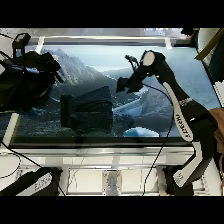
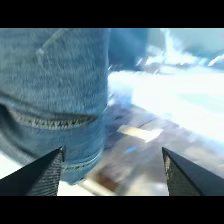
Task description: Fold the clothes and pants, and hang the long-sleeved shirts on hangers.
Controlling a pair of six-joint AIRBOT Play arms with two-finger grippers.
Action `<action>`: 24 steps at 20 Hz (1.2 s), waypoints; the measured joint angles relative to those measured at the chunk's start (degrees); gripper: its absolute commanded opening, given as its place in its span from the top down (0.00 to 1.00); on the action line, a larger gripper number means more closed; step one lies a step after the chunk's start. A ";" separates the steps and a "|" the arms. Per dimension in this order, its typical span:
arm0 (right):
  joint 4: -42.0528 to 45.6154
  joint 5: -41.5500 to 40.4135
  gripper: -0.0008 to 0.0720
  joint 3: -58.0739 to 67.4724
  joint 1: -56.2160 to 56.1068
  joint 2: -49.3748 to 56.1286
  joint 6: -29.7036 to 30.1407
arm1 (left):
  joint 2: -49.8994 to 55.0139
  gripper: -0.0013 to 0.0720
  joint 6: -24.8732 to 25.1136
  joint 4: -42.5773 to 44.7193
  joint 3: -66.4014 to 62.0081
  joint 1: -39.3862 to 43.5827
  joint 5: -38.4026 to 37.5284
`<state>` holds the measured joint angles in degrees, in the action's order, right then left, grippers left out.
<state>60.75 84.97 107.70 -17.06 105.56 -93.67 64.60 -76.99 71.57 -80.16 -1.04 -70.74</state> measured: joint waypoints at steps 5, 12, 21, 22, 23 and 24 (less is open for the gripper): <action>-16.37 1.86 0.05 -5.33 4.02 6.51 4.57 | 0.15 0.95 -0.11 -0.02 0.00 0.00 -0.28; -31.12 0.02 0.04 -6.64 2.38 15.63 12.74 | 0.15 0.95 -1.07 -0.04 0.00 0.00 -0.46; -36.70 -0.81 0.22 -6.58 -5.62 19.58 17.84 | 0.15 0.95 -1.62 -0.04 0.00 0.00 -0.48; -37.11 -1.60 0.45 -6.56 -6.58 19.71 18.36 | 0.15 0.95 -1.62 -0.04 0.00 0.00 -0.48; -37.51 -2.84 0.61 -6.54 -7.37 19.76 18.75 | 0.15 0.95 -1.64 -0.04 0.00 0.00 -0.50; -38.03 -4.37 0.64 -6.54 -8.09 19.78 19.04 | 0.15 0.95 -1.64 -0.04 0.00 0.00 -0.50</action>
<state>22.72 80.60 101.16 -25.15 125.34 -74.63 64.75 -78.63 71.53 -80.16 -1.04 -71.24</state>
